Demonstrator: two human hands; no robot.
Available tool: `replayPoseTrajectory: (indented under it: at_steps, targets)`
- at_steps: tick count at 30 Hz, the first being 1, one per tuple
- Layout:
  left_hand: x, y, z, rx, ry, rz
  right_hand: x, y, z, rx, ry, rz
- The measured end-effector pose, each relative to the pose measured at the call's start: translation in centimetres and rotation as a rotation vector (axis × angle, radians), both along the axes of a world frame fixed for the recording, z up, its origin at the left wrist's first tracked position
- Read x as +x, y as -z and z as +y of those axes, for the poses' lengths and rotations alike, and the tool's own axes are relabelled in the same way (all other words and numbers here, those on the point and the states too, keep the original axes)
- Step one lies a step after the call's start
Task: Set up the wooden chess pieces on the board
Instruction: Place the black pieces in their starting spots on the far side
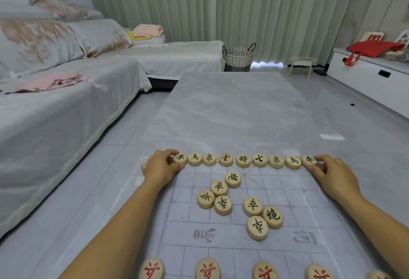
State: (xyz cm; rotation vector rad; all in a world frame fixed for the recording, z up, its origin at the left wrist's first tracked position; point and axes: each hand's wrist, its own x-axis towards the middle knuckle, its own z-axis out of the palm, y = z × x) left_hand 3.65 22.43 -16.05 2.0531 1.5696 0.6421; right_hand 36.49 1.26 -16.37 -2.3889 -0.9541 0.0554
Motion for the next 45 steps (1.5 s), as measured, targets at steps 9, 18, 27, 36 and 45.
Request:
replayPoseTrajectory:
  at_steps: [9,18,27,36,45]
  targets:
    - [0.1,0.3,0.1,0.032,-0.021,0.013,-0.3,-0.2,0.0,-0.014,0.005,-0.004]
    - [0.3,0.4,0.1,0.065,-0.054,-0.005,-0.4,-0.3,0.0,-0.007,0.009,-0.004]
    - [0.4,0.5,0.1,0.070,-0.060,-0.021,0.0,0.0,0.0,-0.016,0.008,-0.005]
    - [0.0,0.6,-0.4,0.030,-0.073,-0.138,-0.1,-0.1,0.0,-0.013,0.012,0.009]
    - [-0.7,0.3,-1.3,0.102,-0.099,-0.474,-0.2,-0.1,0.1,0.096,0.040,0.069]
